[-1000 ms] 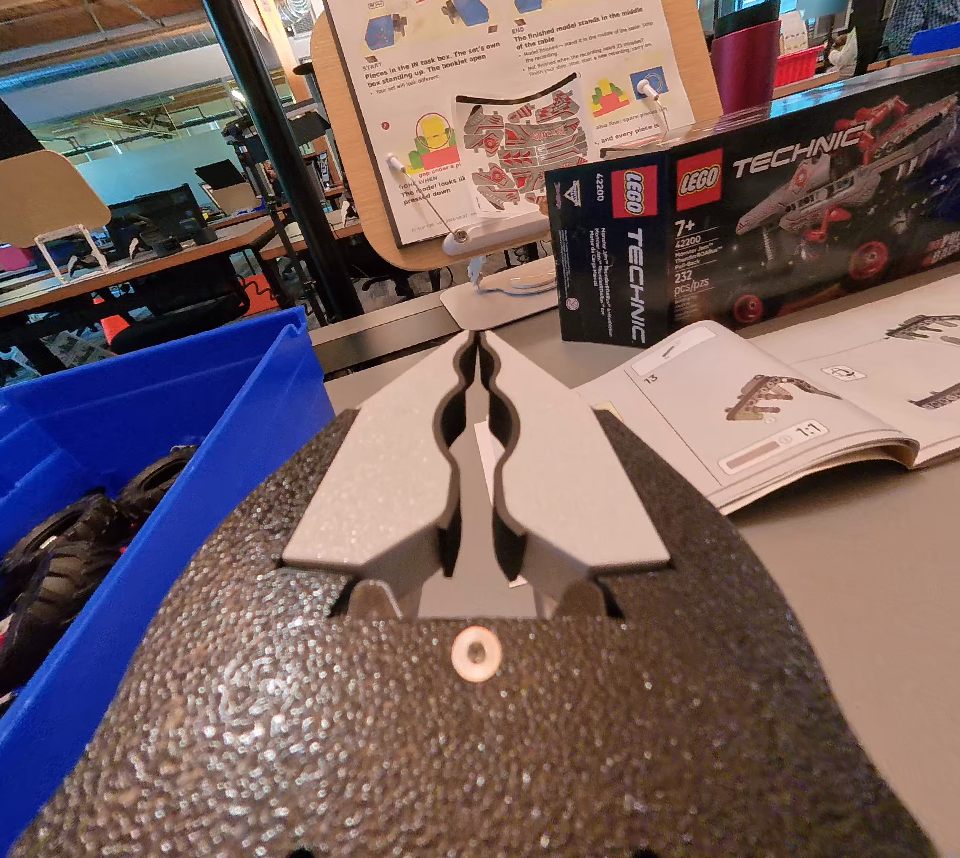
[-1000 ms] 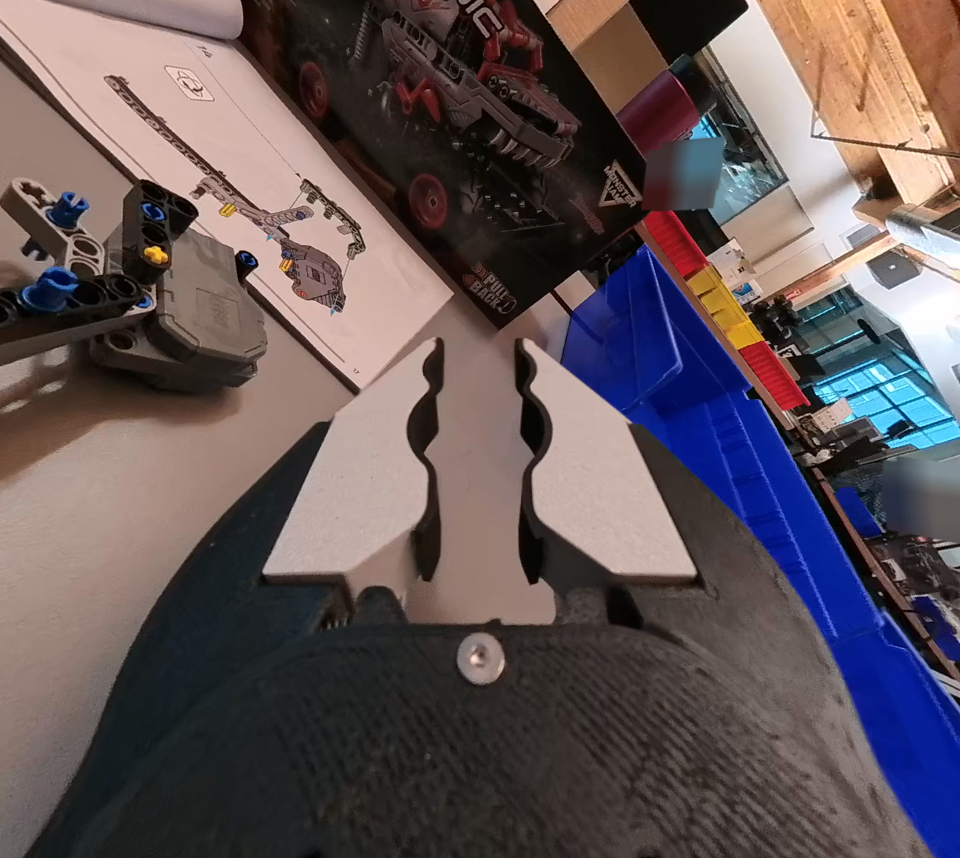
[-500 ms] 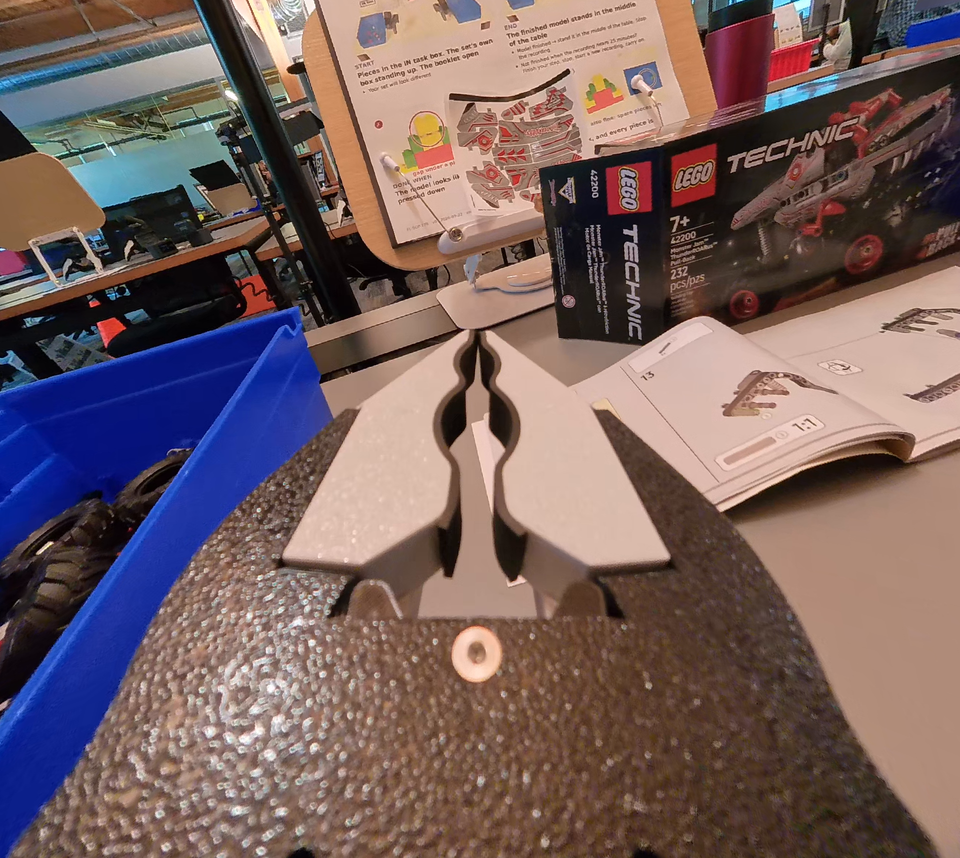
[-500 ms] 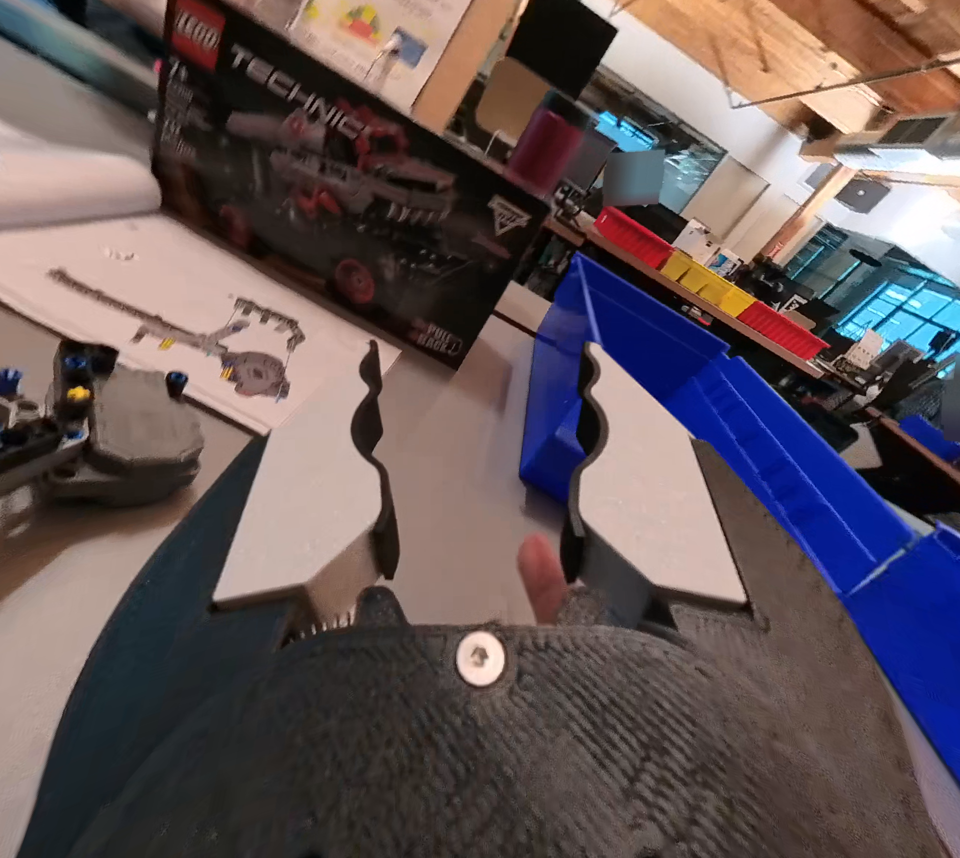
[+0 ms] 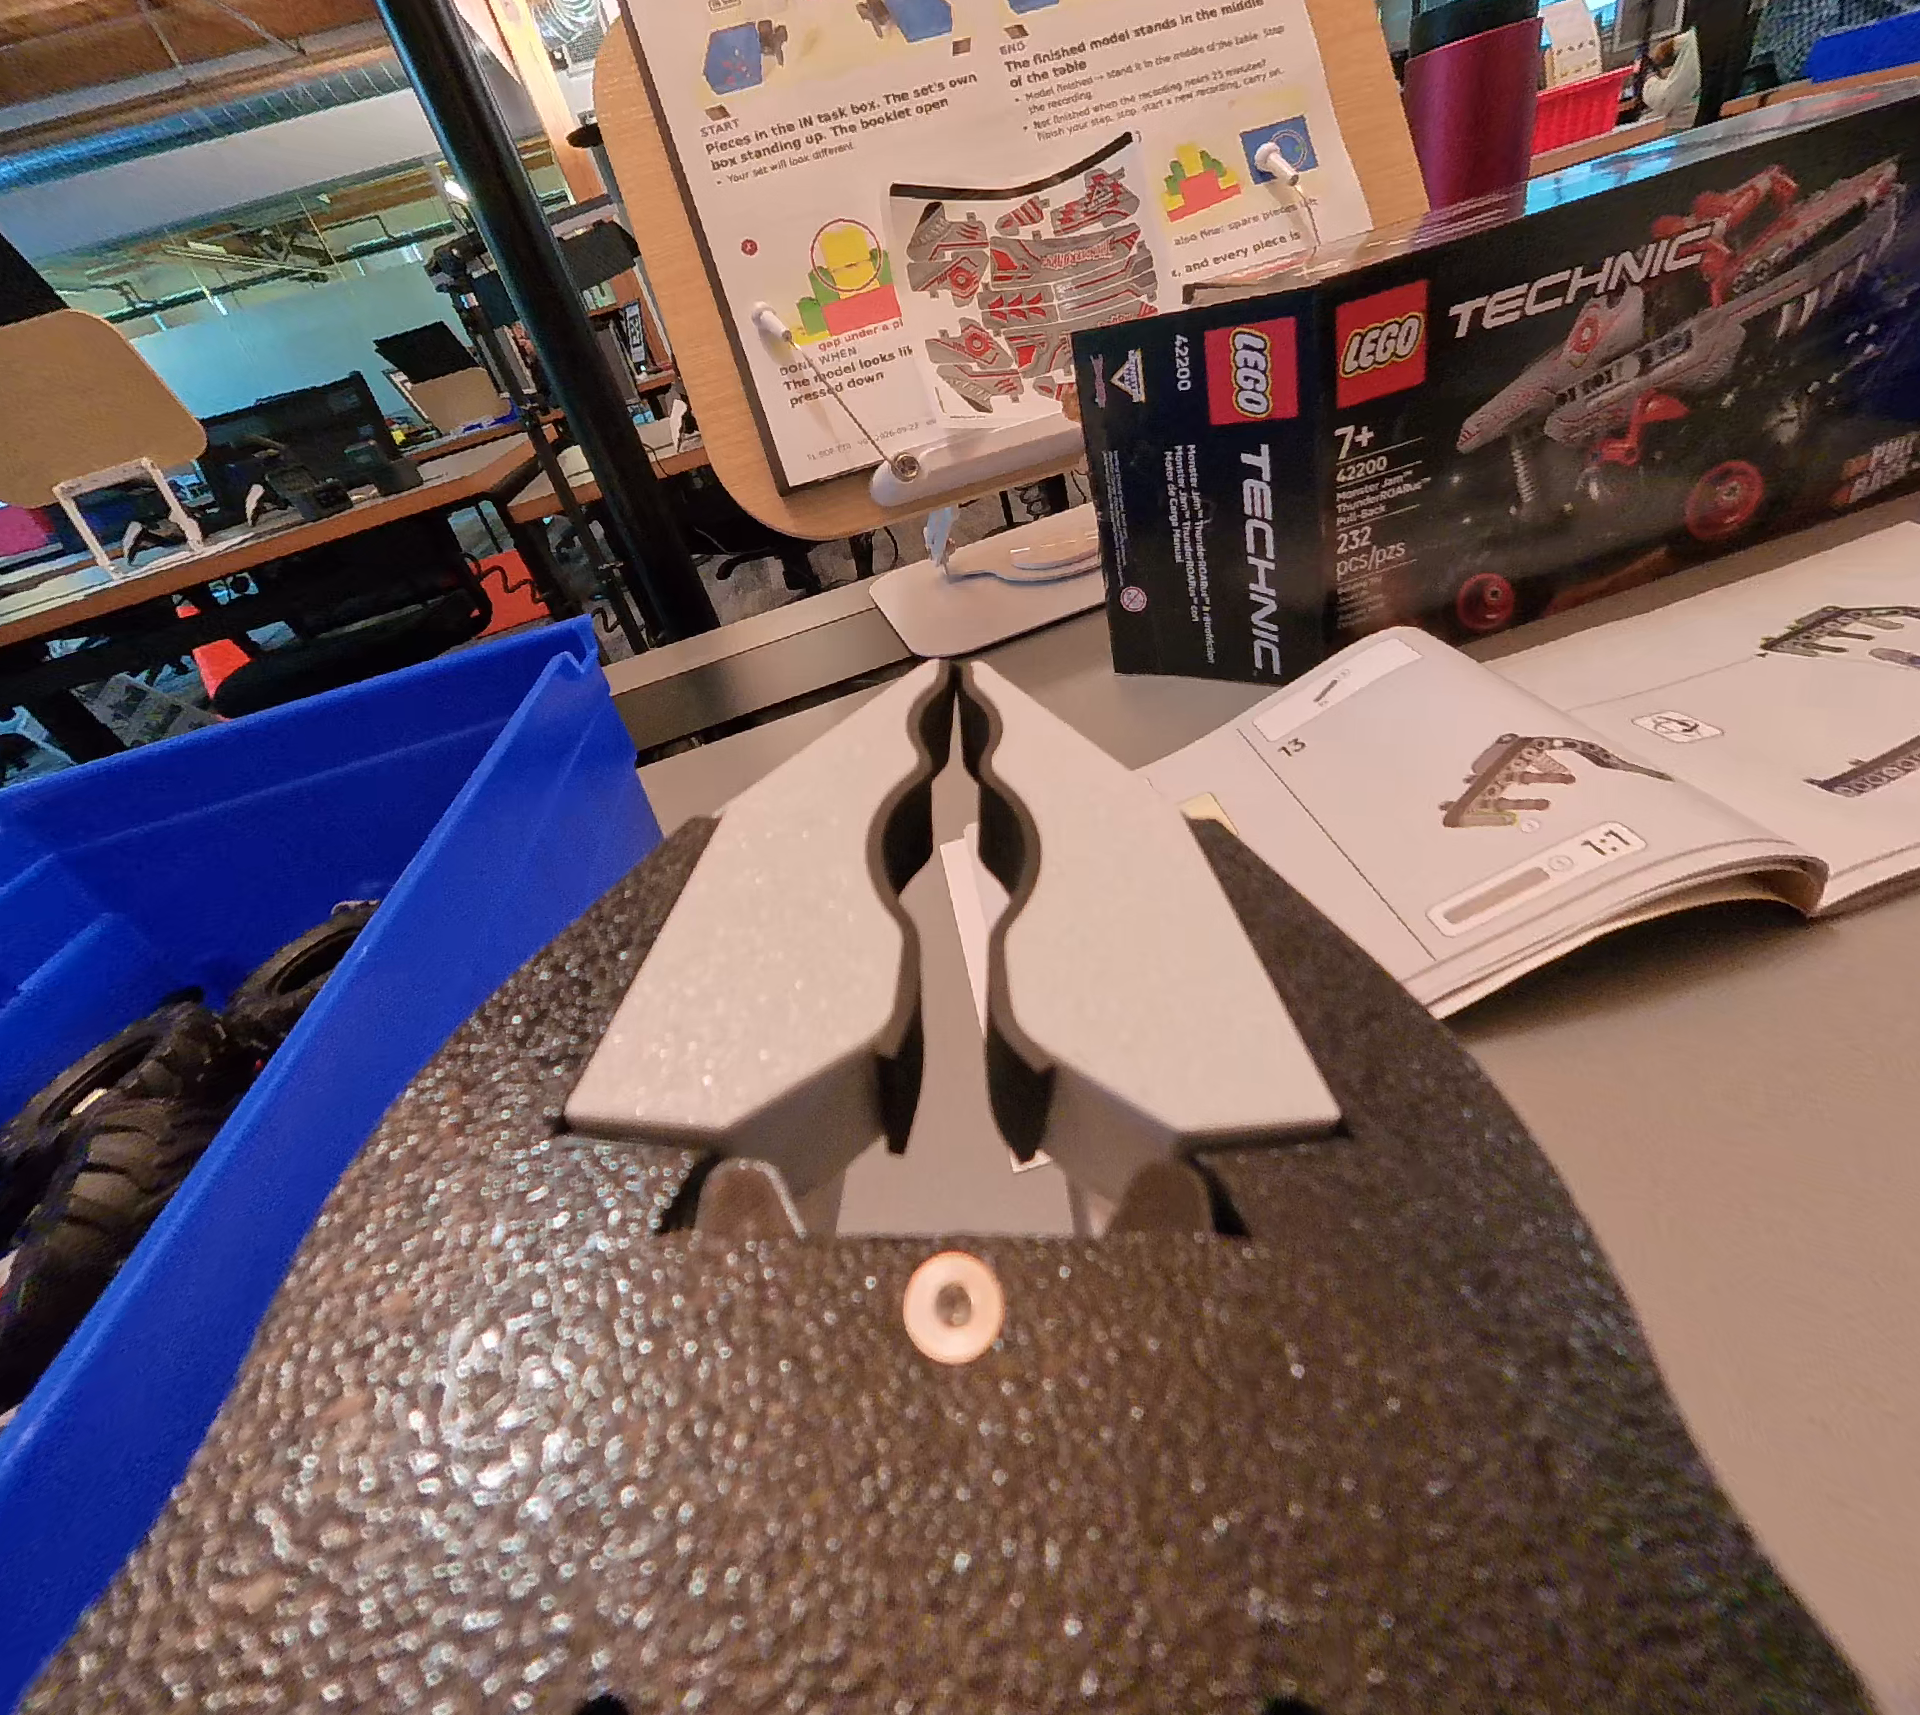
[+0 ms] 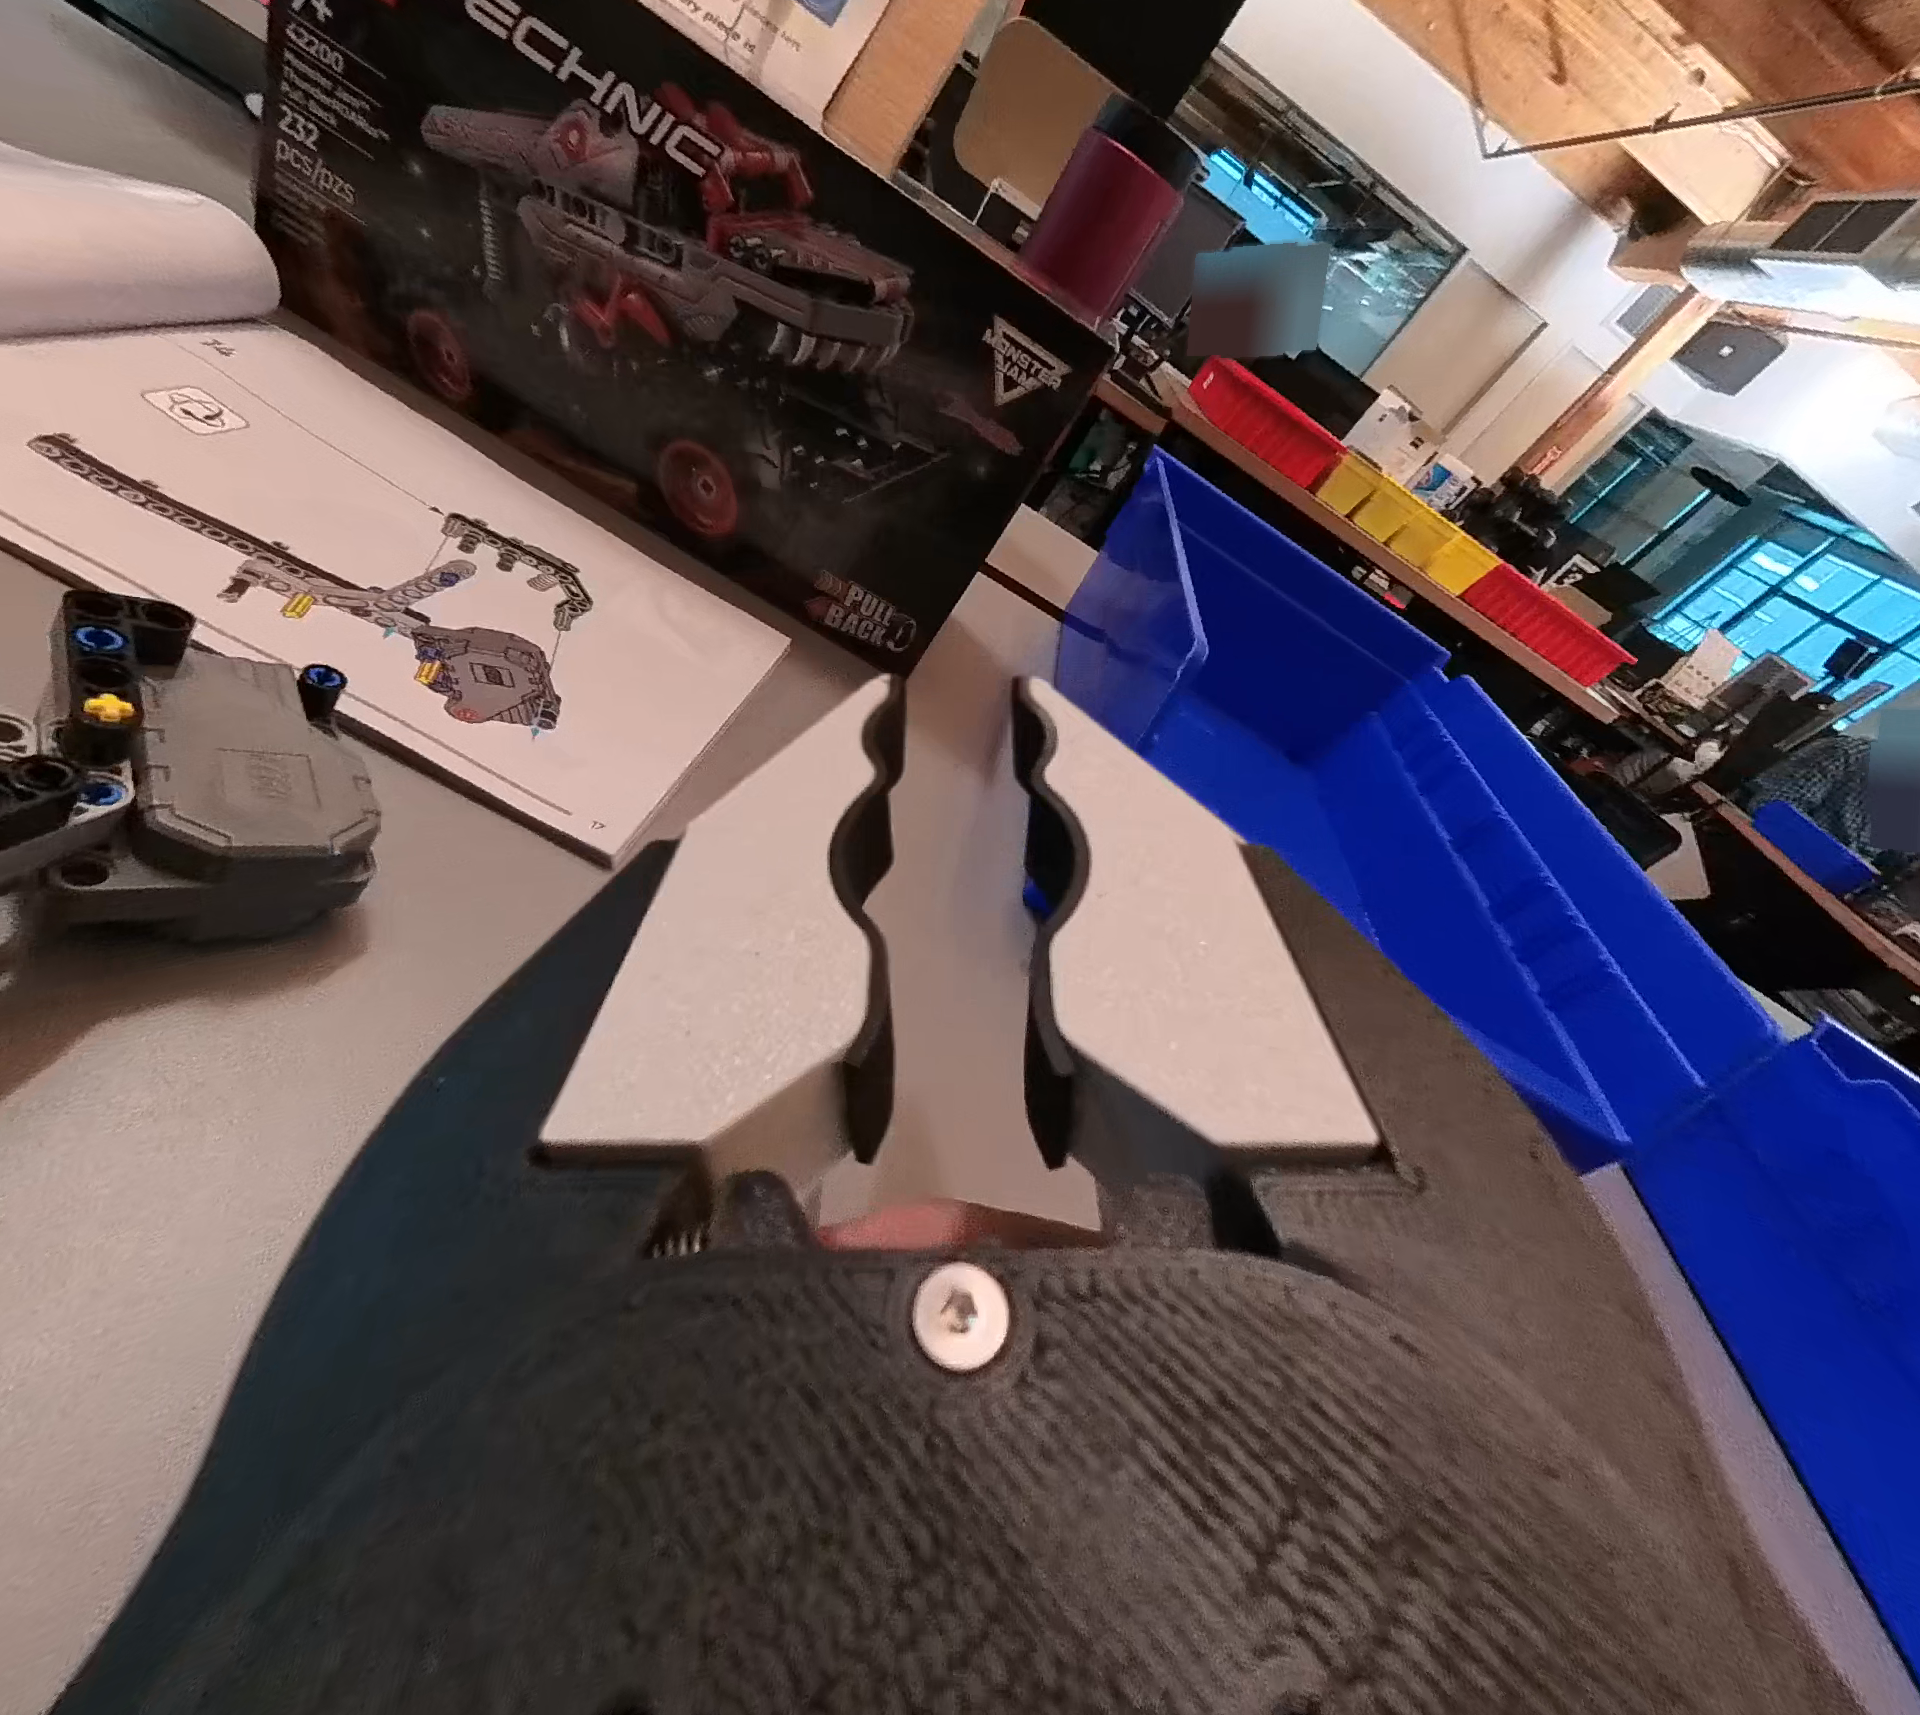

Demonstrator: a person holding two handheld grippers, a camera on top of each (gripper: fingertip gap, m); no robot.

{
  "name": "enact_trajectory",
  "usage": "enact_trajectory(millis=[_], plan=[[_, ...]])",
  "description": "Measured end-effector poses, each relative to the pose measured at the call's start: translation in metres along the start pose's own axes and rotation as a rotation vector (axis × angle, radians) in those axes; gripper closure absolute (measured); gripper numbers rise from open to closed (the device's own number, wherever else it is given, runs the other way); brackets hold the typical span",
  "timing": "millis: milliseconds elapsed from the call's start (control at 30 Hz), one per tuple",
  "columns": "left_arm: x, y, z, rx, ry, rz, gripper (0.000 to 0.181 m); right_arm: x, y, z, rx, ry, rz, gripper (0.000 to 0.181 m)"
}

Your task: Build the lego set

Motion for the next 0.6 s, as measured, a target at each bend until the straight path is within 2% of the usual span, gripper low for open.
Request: enact_trajectory(millis=[100,400,600], plan=[[-0.0003,0.0002,0.0000,0.002,0.003,0.002,0.181,-0.0001,0.0000,0.0001,0.002,0.008,-0.013,0.181],[-0.0011,0.0005,0.0000,0.004,0.008,0.010,0.181,0.0034,0.0024,0.0013,0.021,-0.036,-0.013,0.181],[-0.0020,0.0008,0.0001,0.007,0.014,0.016,0.181,0.0054,0.0030,0.0014,0.025,-0.052,-0.029,0.175]])
Point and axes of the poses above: each gripper's, where its closed fingertips meet, y out along the fingers, z out of its underside, x = y × z across the jaws, the point moved 10 cm from there along -y, back along the fingers, and after that the axes turned 3 degrees about z, right-handed, at the moved point
